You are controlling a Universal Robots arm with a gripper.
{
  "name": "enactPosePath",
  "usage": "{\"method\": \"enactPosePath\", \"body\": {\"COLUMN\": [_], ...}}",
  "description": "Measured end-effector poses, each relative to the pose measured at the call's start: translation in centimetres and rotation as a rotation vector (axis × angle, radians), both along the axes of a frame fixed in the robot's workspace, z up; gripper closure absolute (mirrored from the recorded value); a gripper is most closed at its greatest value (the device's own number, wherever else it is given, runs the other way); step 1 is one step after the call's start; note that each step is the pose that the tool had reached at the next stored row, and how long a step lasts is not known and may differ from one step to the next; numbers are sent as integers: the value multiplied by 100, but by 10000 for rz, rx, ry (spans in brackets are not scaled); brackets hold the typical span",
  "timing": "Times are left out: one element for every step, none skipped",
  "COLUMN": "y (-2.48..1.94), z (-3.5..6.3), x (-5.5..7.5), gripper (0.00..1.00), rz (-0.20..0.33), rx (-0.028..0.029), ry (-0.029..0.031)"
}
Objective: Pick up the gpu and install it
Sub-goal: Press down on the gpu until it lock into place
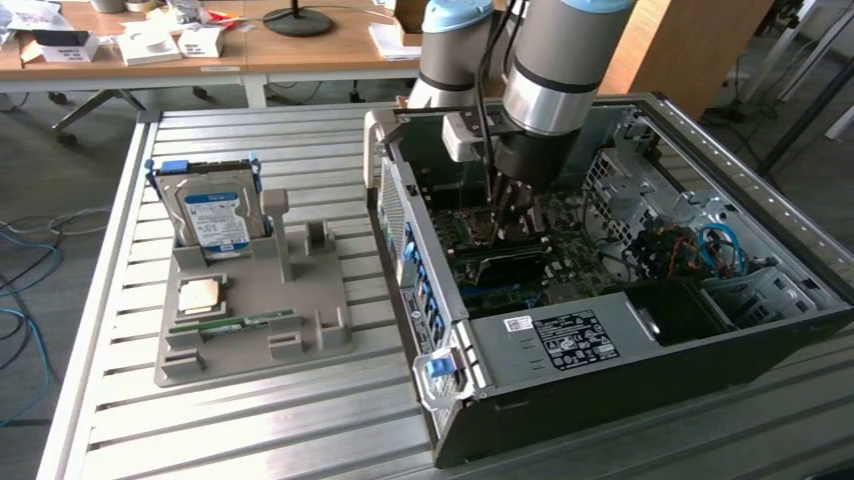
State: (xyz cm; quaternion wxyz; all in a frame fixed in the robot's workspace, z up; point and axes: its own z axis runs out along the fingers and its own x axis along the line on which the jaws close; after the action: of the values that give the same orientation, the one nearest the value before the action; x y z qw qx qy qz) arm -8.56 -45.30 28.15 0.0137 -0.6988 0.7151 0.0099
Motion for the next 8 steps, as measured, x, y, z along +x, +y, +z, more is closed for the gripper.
{"method": "enactPosePath", "body": {"y": [3, 5, 6, 6, 6, 6, 7, 7], "z": [-11, -21, -30, -32, -32, -36, -46, -53], "x": [-1, -2, -4, -4, -4, -4, -4, -4], "gripper": [89, 89, 89, 89, 89, 89, 89, 89], "rz": [0, 1, 1, 1, 2, 1, 0, 1], "rx": [0, -1, 0, -1, -4, -2, 1, 0], "ry": [0, 0, 0, 1, 2, 1, 0, 1]}}
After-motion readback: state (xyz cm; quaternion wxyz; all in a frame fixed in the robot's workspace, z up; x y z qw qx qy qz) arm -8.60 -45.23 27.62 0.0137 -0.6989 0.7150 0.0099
